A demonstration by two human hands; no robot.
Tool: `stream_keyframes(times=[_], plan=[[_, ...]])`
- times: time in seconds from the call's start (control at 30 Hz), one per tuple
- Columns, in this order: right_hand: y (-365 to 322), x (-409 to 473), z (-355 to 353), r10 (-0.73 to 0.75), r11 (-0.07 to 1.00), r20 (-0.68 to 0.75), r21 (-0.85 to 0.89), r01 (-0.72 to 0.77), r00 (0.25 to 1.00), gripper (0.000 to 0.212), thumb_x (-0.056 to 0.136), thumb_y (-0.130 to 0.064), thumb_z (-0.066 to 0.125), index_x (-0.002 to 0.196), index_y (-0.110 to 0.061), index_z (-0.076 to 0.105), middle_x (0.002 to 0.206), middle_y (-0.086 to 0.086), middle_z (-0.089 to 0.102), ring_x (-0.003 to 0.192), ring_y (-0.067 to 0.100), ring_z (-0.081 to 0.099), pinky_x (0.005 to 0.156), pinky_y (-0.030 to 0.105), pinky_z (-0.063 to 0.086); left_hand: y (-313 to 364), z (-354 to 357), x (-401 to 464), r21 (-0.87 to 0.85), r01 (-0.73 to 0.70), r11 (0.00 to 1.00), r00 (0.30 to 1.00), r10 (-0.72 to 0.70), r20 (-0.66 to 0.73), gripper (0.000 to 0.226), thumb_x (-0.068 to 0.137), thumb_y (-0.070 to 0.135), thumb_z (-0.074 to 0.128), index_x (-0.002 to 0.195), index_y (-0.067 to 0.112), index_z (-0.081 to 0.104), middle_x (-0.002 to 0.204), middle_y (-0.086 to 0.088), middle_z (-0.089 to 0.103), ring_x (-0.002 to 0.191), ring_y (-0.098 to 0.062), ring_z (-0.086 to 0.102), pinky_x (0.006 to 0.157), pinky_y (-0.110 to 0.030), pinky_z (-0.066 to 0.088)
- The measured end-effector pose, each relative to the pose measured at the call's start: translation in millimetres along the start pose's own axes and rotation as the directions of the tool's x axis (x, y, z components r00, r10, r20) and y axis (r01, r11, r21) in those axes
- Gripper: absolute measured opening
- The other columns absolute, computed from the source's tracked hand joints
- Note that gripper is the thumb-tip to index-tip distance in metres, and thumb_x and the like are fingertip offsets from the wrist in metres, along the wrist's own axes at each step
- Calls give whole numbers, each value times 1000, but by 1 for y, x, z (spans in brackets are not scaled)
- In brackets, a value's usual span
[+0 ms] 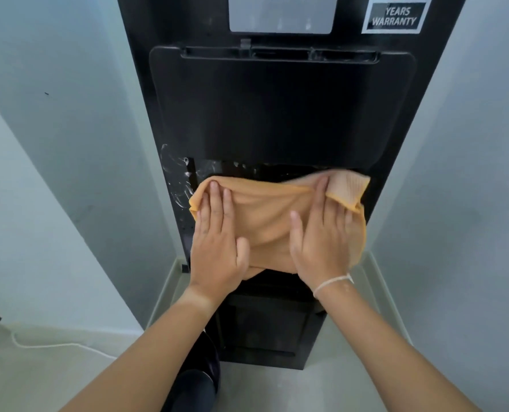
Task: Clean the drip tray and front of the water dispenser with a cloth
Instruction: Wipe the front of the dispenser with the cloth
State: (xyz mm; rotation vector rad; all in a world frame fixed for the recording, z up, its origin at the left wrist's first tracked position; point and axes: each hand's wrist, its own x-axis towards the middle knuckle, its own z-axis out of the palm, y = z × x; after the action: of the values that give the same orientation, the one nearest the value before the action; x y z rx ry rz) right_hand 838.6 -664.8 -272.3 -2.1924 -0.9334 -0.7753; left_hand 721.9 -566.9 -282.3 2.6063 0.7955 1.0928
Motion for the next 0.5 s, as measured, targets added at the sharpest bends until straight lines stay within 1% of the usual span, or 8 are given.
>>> stream_keyframes(times=[0.07, 0.13, 0.23, 0.27, 0.3, 0.37, 0.43, 0.5], plan=[[-16, 15, 2, 16, 999, -56, 40, -14, 998, 65, 93, -40, 33, 144, -1, 18, 138, 22, 46, 130, 35, 35, 111, 37, 10, 0, -1, 5, -25, 33, 999, 999, -34, -42, 74, 79, 22, 23, 149, 3, 8, 155, -8, -8, 146, -23, -8, 121, -39, 2], [-22, 7, 5, -35, 999, -21, 33, 35, 999, 67, 93, -39, 37, 144, -5, 11, 140, 20, 45, 132, 33, 31, 113, 39, 13, -6, -3, 7, -8, 39, 999, 998, -40, -56, 73, 80, 22, 23, 149, 3, 9, 155, -8, -8, 146, -22, -8, 121, -36, 0], [-16, -27, 11, -125, 992, 97, -23, 128, 987, 66, 92, -39, 40, 142, -8, 10, 135, 17, 52, 127, 33, 46, 107, 49, 35, -22, -8, 3, 30, 30, 999, 998, -28, -59, 72, 81, 22, 24, 148, 1, 11, 155, -9, -4, 146, -25, -6, 121, -40, 2], [-12, -34, 13, -103, 994, 123, -10, 105, 987, 65, 93, -38, 40, 142, -8, 9, 136, 17, 51, 128, 33, 45, 108, 49, 34, -25, -9, 1, 34, 22, 999, 998, -20, -53, 71, 81, 22, 24, 148, 1, 12, 155, -8, -3, 146, -25, -4, 121, -41, 4], [-8, -36, 13, -60, 998, 134, 12, 59, 989, 65, 94, -39, 36, 143, -9, 7, 139, 17, 48, 131, 33, 41, 112, 46, 28, -27, -9, 0, 38, 10, 999, 999, -8, -46, 71, 81, 22, 24, 148, 2, 12, 155, -8, -2, 146, -24, -4, 121, -42, 6], [-7, -22, 11, 12, 1000, 75, 24, -14, 997, 66, 94, -41, 29, 146, -6, 9, 143, 20, 41, 134, 35, 33, 113, 42, 18, -26, -7, -2, 29, -1, 1000, 999, 3, -42, 71, 81, 21, 23, 148, 4, 11, 155, -6, -2, 146, -21, -5, 121, -41, 7], [-17, 1, 9, 14, 999, -23, 44, -13, 1000, 64, 95, -40, 28, 145, -3, 14, 141, 23, 41, 133, 36, 29, 111, 39, 12, -21, -4, 0, -15, 22, 1000, 998, -23, -57, 71, 80, 20, 23, 149, 4, 10, 155, -5, -4, 146, -18, -7, 121, -40, 7], [-36, 13, 11, -43, 997, -13, 58, 44, 999, 63, 95, -39, 29, 145, -5, 16, 142, 21, 41, 133, 33, 27, 111, 38, 6, -22, -4, 2, -68, 48, 997, 996, -53, -71, 71, 81, 18, 24, 149, 3, 9, 155, -6, -5, 146, -20, -7, 120, -44, 10]])
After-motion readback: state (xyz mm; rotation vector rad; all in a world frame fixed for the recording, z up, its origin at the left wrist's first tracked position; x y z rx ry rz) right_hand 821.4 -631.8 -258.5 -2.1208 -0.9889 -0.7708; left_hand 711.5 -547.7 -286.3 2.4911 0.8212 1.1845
